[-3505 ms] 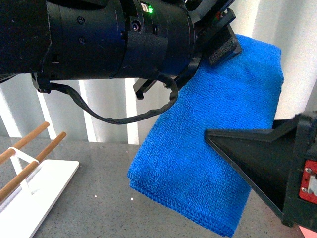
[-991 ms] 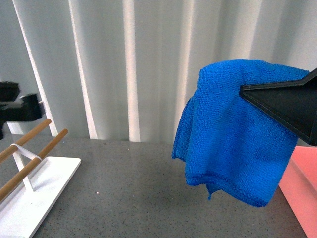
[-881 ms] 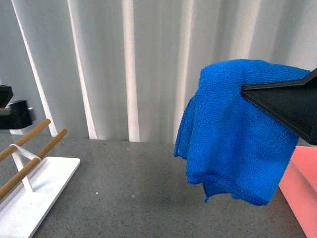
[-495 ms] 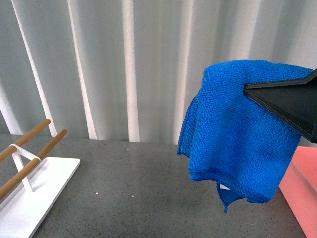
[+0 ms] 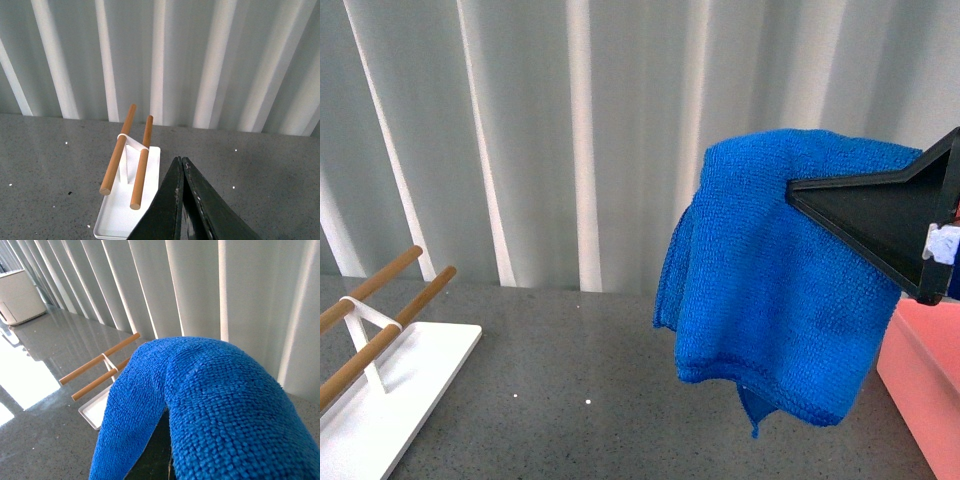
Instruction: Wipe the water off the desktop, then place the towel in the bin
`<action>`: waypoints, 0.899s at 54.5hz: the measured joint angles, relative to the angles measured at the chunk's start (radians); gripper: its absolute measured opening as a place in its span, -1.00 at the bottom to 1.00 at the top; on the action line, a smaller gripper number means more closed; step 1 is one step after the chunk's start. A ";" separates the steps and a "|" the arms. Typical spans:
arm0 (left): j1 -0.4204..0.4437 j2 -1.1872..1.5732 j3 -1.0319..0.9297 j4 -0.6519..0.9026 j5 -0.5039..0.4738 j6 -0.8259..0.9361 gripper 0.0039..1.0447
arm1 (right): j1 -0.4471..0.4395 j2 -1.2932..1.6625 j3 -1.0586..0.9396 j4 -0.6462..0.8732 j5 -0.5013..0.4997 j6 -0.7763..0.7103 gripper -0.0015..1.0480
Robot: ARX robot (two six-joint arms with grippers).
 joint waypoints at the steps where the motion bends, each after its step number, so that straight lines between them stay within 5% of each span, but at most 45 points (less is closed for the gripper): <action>1: 0.000 -0.011 0.000 -0.010 0.000 0.000 -0.93 | 0.001 0.000 0.000 0.000 0.003 0.000 -0.91; 49: 0.000 -0.383 0.000 -0.401 0.000 0.000 -0.93 | 0.047 0.047 -0.031 0.046 0.028 -0.005 -0.91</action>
